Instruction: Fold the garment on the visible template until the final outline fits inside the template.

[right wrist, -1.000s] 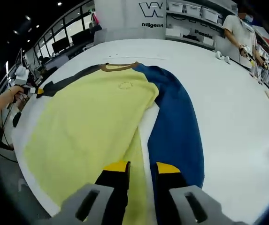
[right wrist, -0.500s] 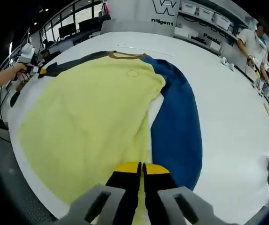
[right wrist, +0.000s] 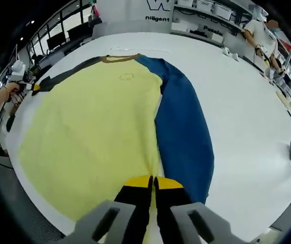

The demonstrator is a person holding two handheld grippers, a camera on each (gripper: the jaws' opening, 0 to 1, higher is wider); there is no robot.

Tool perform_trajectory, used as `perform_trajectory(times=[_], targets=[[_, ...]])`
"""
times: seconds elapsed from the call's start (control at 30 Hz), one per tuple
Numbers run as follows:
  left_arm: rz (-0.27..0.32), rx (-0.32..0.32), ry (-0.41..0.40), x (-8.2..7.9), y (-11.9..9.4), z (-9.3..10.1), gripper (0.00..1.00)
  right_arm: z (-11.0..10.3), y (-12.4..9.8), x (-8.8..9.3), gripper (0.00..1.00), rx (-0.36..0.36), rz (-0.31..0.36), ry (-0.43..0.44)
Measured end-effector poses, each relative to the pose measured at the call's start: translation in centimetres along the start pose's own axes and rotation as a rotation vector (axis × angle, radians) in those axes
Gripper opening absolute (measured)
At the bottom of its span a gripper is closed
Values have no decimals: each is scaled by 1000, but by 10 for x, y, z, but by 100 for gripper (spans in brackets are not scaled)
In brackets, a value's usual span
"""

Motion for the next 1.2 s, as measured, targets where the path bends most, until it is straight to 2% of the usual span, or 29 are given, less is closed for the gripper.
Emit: perform_trajectory(times=[0.2,0.27,0.33,0.37,0.4,0.47,0.5,0.63,0.7,0.83,0.97,1.1,1.2], targets=[[8,-15,-23,0,0,0,4,-1,0,-1,0,10,-9,9],[23,-20,-10,1,-1,1,5,-4,-3,-7,2,-1,35,-1],[28,-21,-9,1,-1,1,9,-6,-4,-11,13,-14,67,19],[26,-31,-26,2,-2,0,12,-11,-9,-22,19,-40,122,57],[36,-29,6,2,-4,0,15,-13,-12,-29,23,-51,159,71],[58,-13,9,1,-7,3,25,-17,-17,-37,29,-68,195,76],[78,17,6,0,-9,6,28,-21,-19,-45,32,-90,227,82],[103,34,-10,3,-18,3,31,-33,-23,-59,48,-133,263,76],[144,38,-13,0,-22,-2,34,-39,-24,-62,50,-143,271,63],[173,11,-47,-5,-25,-24,41,-50,-21,-63,53,-172,285,45],[146,-22,-70,-5,-19,-39,37,-56,-17,-60,54,-184,277,38],[115,-50,-83,3,-14,-56,38,-64,-17,-58,55,-202,273,26],[63,-29,-141,14,-9,-61,37,-65,-17,-58,55,-200,273,13]])
Point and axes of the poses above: the point that each gripper's makers call its tool centre point, and the gripper's own axes: y roughly forward along the fingers, z roughly to its right, x roughly out of its underside, the point moved 5 cm from there along -y, roughly backward along the fingers, and after that the axes turned 6 degrees about y, right-handed, at the moved point
